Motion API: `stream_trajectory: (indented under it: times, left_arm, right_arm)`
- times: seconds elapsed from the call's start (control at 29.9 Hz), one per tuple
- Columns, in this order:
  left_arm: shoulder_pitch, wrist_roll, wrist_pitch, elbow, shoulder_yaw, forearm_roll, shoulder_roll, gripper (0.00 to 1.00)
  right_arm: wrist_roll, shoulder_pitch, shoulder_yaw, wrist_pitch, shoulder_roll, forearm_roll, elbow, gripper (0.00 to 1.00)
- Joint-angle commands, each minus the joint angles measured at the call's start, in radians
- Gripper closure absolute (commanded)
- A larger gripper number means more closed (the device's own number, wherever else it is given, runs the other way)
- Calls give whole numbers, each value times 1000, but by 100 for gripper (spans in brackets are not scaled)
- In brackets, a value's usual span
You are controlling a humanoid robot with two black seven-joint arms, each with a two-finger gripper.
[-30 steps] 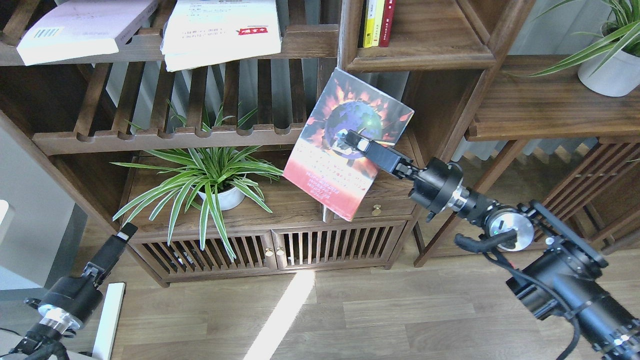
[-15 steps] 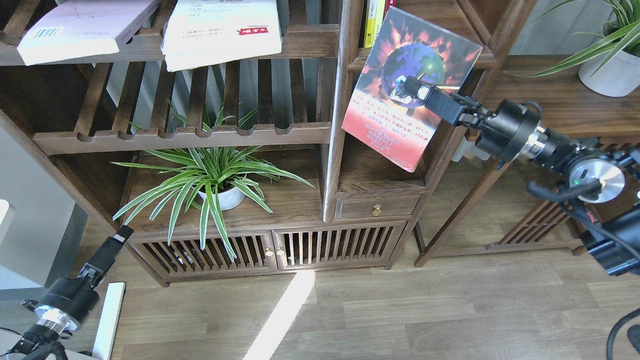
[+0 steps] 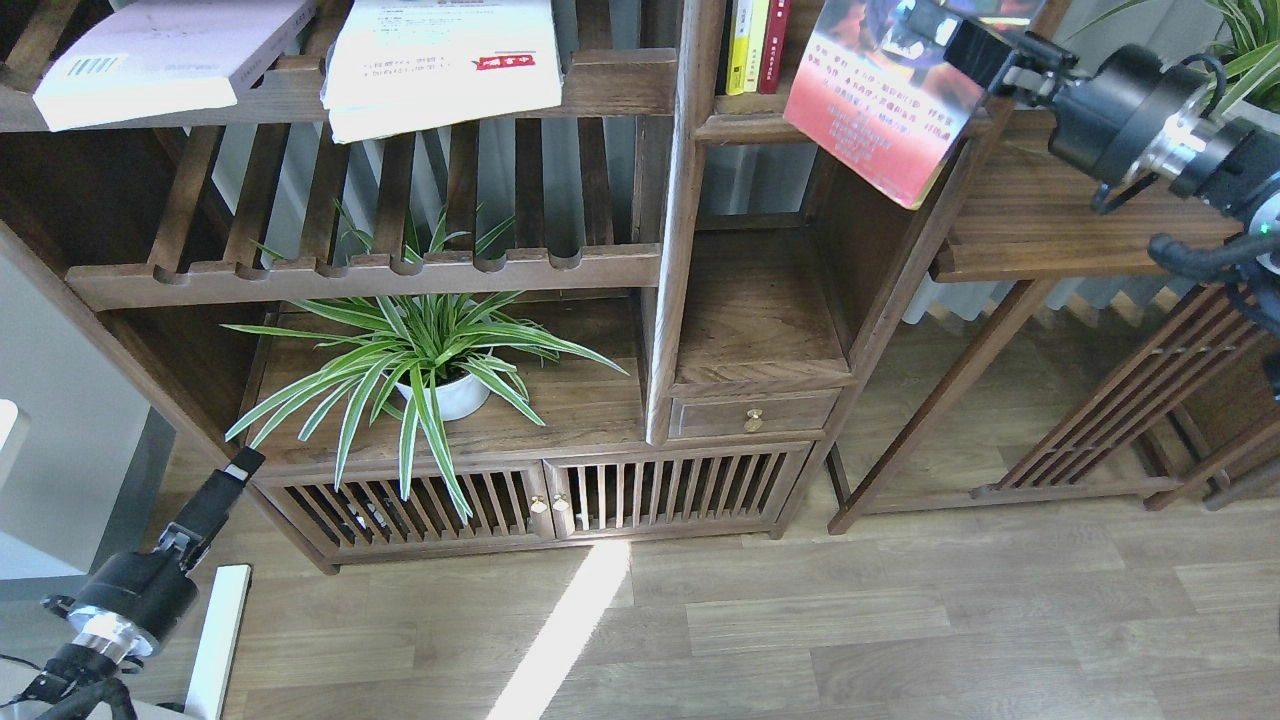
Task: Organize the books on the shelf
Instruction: 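Carry the red book onto the upper shelf beside the standing books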
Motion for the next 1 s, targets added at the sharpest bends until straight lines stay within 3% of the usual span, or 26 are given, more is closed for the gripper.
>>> stream_trajectory:
  times: [0.0,0.27,0.57,0.97]
  left_arm:
    - [-1,1,0,-2,0,0,-1,2]
    - [4,0,0,0,0,0,-2,2]
    - [8,-2,0,3,1,0,-7,2]
    - [5,-5,0,5,1,0,-7,2]
  right_arm:
    - [-4,41,-6,-18,1,-4,-18,95]
    - [-4,117,-7,-52,40,-93,-100,95]
    - [3,218,-9,-84,193,-241,-229,95]
    - [28,257,-3,-61,210,-306,-302,93]
